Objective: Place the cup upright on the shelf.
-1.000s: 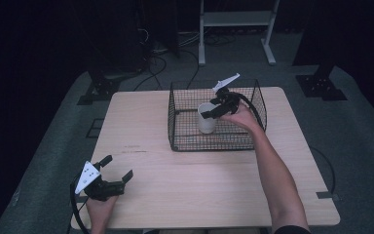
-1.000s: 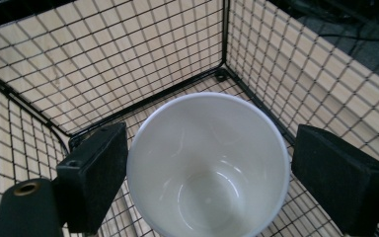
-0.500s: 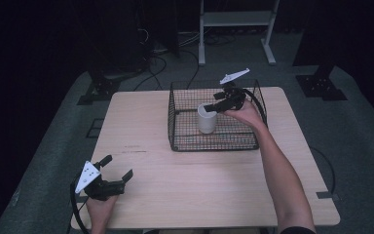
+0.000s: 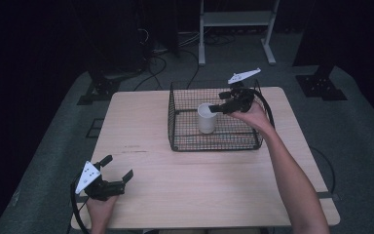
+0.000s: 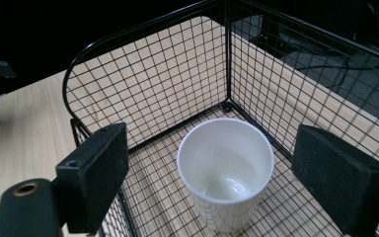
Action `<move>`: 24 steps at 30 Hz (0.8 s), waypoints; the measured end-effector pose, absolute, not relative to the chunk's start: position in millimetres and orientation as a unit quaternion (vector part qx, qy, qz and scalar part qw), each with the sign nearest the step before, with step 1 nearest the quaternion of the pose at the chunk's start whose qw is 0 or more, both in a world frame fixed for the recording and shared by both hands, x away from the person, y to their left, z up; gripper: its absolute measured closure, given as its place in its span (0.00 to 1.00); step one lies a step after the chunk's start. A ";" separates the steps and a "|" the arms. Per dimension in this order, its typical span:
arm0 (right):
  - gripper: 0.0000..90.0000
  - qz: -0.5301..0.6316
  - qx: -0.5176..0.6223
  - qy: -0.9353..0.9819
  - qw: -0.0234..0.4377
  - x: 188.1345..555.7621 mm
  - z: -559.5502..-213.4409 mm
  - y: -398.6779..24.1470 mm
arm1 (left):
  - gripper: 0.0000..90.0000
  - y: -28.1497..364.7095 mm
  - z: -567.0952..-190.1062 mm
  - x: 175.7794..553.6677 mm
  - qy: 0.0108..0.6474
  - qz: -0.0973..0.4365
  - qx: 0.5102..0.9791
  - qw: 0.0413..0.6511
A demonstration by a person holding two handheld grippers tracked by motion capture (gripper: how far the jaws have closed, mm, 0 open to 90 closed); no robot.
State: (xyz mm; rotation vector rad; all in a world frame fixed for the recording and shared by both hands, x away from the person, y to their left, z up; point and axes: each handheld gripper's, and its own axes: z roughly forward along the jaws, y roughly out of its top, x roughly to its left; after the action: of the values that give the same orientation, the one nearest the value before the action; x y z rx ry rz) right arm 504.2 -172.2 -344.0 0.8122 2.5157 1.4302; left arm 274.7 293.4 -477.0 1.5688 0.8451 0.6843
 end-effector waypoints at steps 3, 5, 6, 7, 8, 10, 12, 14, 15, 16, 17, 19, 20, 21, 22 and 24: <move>0.15 0.478 0.270 0.833 0.066 497.5 -342.1 -178.9 | 0.00 293.2 -476.9 274.8 0.360 0.293 0.671 0.578; 0.15 0.472 0.270 0.837 0.064 494.7 -340.0 -182.6 | 0.00 293.4 -476.9 274.8 0.361 0.295 0.671 0.577; 0.15 0.474 0.271 0.835 0.068 490.8 -336.4 -186.4 | 0.00 293.8 -476.8 274.7 0.361 0.296 0.671 0.576; 0.15 0.474 0.271 0.835 0.068 490.8 -336.4 -186.4 | 0.00 293.8 -476.8 274.7 0.361 0.296 0.671 0.576; 0.15 0.478 0.267 0.834 0.067 486.9 -333.3 -190.5 | 0.00 294.0 -476.9 274.8 0.362 0.296 0.671 0.576; 0.15 0.477 0.268 0.834 0.068 484.9 -331.9 -192.3 | 0.00 294.2 -477.0 274.9 0.363 0.295 0.670 0.576; 0.15 0.473 0.267 0.837 0.070 480.2 -329.4 -198.1 | 0.00 293.9 -477.1 274.8 0.364 0.296 0.671 0.575; 0.15 0.477 0.266 0.834 0.068 477.2 -328.1 -202.3 | 0.00 294.2 -477.1 274.8 0.364 0.296 0.671 0.574; 0.15 0.479 0.268 0.833 0.068 475.7 -327.4 -204.4 | 0.00 294.3 -477.2 274.7 0.364 0.296 0.671 0.574; 0.15 0.482 0.268 0.832 0.067 474.3 -327.0 -206.4 | 0.00 294.3 -477.2 274.7 0.364 0.295 0.671 0.574; 0.15 0.483 0.268 0.831 0.066 473.0 -326.7 -208.4 | 0.00 294.3 -477.2 274.7 0.364 0.295 0.671 0.574; 0.15 0.482 0.268 0.831 0.067 470.3 -326.3 -211.8 | 0.00 294.0 -477.3 274.7 0.364 0.296 0.671 0.574; 0.15 0.482 0.268 0.831 0.067 470.3 -326.3 -211.8 | 0.00 294.0 -477.3 274.7 0.364 0.296 0.671 0.574; 0.15 0.481 0.268 0.832 0.068 468.9 -326.2 -213.4 | 0.00 294.1 -477.2 274.7 0.364 0.296 0.671 0.574; 0.15 0.479 0.268 0.833 0.067 466.0 -326.0 -216.0 | 0.00 294.2 -477.2 274.8 0.364 0.296 0.671 0.574; 0.15 0.478 0.266 0.834 0.068 464.2 -325.7 -216.9 | 0.00 294.5 -477.2 274.9 0.365 0.295 0.670 0.575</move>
State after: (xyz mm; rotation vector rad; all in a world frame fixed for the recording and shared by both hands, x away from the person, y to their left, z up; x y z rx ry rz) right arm 464.2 -216.9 -325.7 0.8007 2.5132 1.4404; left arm 274.9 294.5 -477.2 1.5705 0.8553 0.6915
